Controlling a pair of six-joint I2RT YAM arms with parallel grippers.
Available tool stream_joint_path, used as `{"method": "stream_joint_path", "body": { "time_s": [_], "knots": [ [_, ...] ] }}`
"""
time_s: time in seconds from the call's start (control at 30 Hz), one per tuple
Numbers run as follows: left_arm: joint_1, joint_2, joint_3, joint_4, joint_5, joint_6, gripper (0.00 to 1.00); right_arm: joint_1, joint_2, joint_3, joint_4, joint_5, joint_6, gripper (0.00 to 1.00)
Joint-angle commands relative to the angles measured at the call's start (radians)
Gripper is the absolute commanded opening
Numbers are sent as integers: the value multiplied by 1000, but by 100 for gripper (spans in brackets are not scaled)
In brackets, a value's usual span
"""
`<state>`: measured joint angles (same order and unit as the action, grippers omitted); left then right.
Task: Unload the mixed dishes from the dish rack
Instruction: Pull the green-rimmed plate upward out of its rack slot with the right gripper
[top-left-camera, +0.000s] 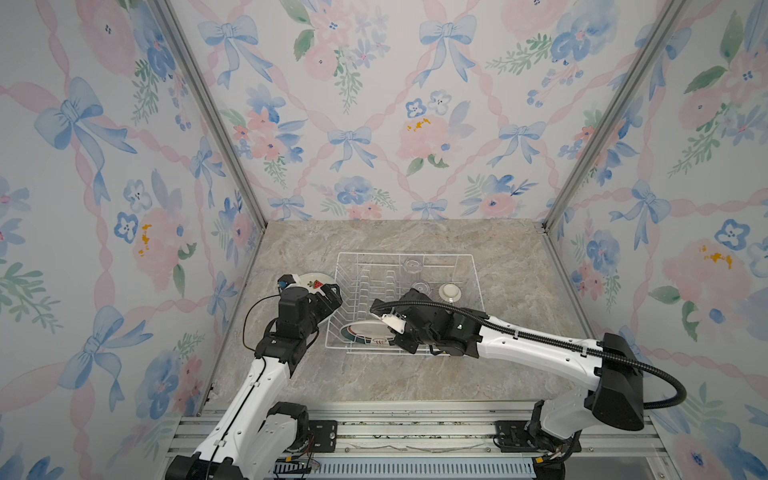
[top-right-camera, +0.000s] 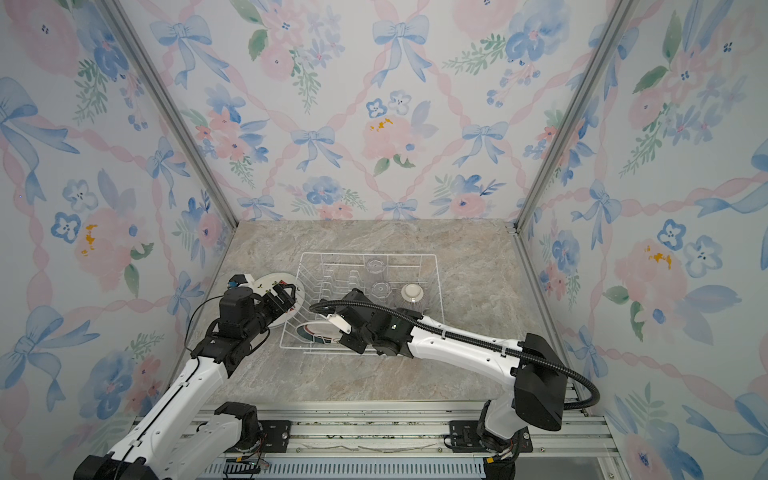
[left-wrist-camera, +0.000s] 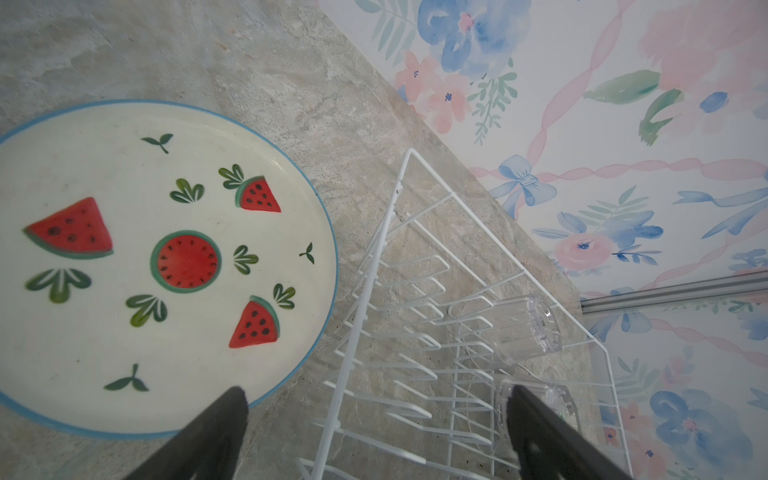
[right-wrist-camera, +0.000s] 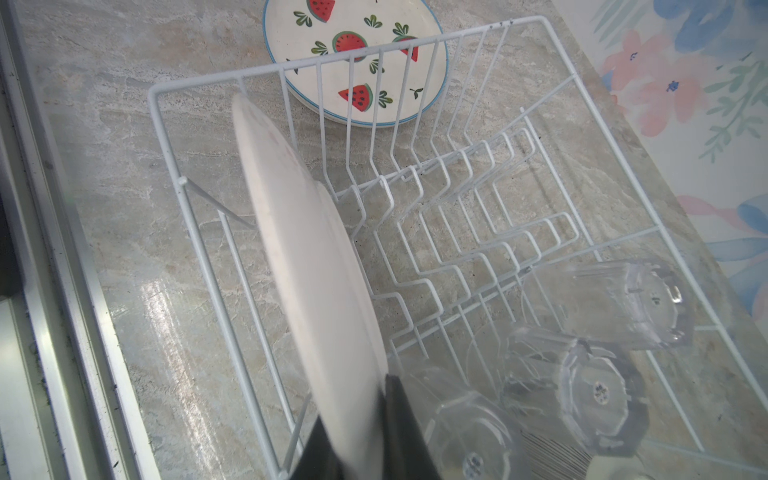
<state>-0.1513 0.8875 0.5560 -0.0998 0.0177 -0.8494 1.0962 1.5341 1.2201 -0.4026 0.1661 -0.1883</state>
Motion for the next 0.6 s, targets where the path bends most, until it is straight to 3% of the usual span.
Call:
{"method": "stream_joint_path", "body": {
  "time_s": [0.0, 0.57],
  "knots": [
    [-5, 4, 35, 11, -18, 17, 98, -2, -71, -7, 83, 4, 113, 0],
    [-5, 19, 44, 12, -26, 23, 98, -2, -112, -38, 163, 74, 109, 0]
  ]
}}
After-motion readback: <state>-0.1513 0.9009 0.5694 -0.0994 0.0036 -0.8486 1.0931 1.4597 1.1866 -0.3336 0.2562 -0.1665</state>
